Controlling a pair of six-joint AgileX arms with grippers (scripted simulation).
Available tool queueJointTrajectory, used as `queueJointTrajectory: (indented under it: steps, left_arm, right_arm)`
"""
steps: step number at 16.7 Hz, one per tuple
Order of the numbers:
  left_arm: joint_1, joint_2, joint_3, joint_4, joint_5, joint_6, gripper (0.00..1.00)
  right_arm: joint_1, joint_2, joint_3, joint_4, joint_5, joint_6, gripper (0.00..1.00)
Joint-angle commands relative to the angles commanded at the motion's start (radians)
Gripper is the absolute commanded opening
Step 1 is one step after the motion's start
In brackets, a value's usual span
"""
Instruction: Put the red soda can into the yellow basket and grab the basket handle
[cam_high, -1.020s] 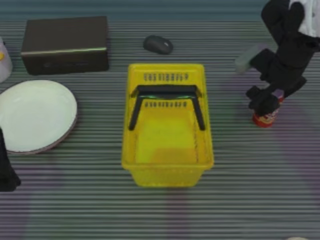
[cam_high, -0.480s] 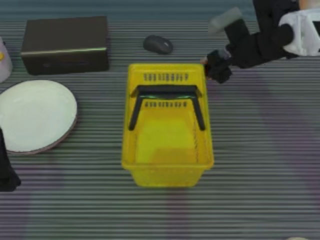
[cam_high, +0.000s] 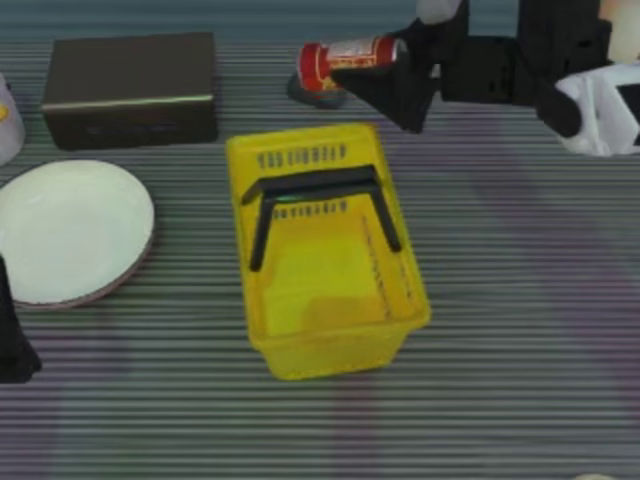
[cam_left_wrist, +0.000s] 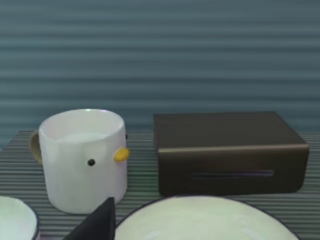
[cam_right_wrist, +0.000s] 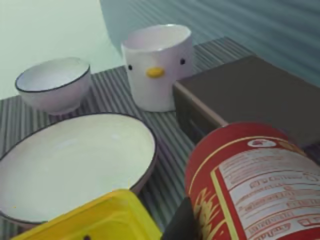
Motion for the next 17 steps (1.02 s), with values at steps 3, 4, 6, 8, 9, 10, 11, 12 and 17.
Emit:
queueJointTrajectory:
  steps: [3, 4, 6, 8, 9, 10, 11, 12, 17]
  left_arm:
    - [0.000, 0.000, 0.000, 0.000, 0.000, 0.000, 1.00]
    - [0.000, 0.000, 0.000, 0.000, 0.000, 0.000, 1.00]
    - [0.000, 0.000, 0.000, 0.000, 0.000, 0.000, 1.00]
    - [0.000, 0.000, 0.000, 0.000, 0.000, 0.000, 1.00]
    - [0.000, 0.000, 0.000, 0.000, 0.000, 0.000, 1.00]
    - [0.000, 0.000, 0.000, 0.000, 0.000, 0.000, 1.00]
    - [0.000, 0.000, 0.000, 0.000, 0.000, 0.000, 1.00]
    - [0.000, 0.000, 0.000, 0.000, 0.000, 0.000, 1.00]
    - [0.000, 0.000, 0.000, 0.000, 0.000, 0.000, 1.00]
  right_arm:
    - [0.008, -0.036, -0.042, 0.188, -0.124, 0.055, 0.00]
    - [0.010, -0.047, -0.050, 0.230, -0.154, 0.067, 0.00]
    - [0.013, -0.063, -0.059, 0.282, -0.192, 0.081, 0.00]
    - [0.013, -0.066, -0.061, 0.292, -0.200, 0.084, 0.00]
    - [0.013, -0.066, -0.061, 0.292, -0.200, 0.084, 0.00]
    - [0.013, -0.066, -0.061, 0.292, -0.200, 0.084, 0.00]
    - [0.007, -0.062, -0.057, 0.290, -0.199, 0.084, 0.00]
    - [0.008, -0.059, -0.058, 0.293, -0.200, 0.084, 0.00]
    - [0.013, 0.066, -0.095, 0.461, -0.200, 0.081, 0.00]
